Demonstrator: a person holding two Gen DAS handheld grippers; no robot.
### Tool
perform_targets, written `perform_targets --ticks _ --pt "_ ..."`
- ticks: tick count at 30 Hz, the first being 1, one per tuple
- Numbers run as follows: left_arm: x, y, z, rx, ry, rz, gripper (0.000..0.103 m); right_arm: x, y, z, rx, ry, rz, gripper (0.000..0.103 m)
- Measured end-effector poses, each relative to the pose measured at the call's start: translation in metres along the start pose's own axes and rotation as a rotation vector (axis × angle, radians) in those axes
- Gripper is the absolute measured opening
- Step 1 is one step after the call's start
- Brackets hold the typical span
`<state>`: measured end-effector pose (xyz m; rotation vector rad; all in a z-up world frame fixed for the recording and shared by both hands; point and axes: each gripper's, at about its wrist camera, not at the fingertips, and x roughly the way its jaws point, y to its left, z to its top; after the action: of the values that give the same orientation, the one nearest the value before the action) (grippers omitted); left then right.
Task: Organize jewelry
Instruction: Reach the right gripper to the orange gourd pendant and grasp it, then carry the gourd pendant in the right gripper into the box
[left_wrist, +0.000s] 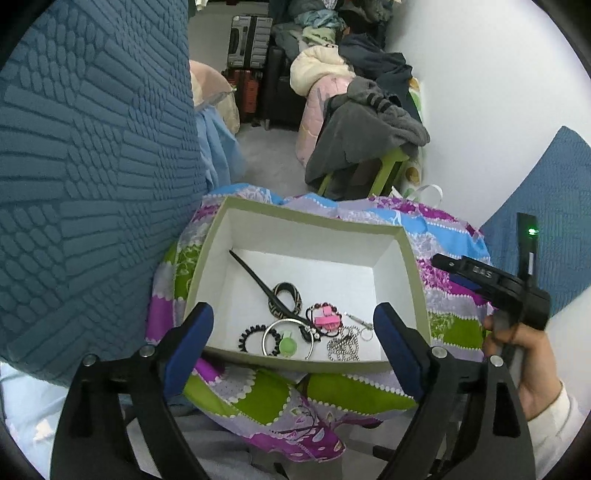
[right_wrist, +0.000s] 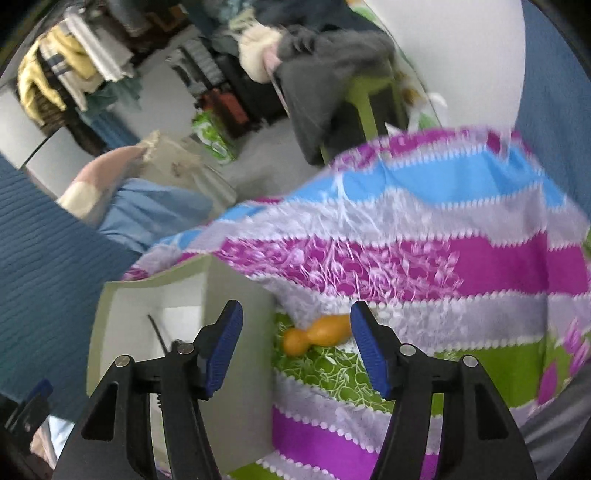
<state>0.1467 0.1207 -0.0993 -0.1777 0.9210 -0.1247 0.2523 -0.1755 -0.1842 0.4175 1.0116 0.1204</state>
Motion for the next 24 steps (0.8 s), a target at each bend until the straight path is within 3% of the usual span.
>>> perform_targets --ticks 8,18,24 --pt "0.008 -0.001 -0.011 -0.001 0.029 0.009 0.095 0.04 -0.025 -0.011 0.187 0.08 0.0 0.057" --pt "0.005 0.005 -0.014 -0.016 0.029 0.009 0.096 0.06 -0.039 -0.014 0.283 0.109 -0.032 0.045" --pt "-0.003 0.008 -0.014 -0.025 0.007 0.002 0.096 0.061 -0.043 -0.009 0.26 0.106 -0.026 0.034"
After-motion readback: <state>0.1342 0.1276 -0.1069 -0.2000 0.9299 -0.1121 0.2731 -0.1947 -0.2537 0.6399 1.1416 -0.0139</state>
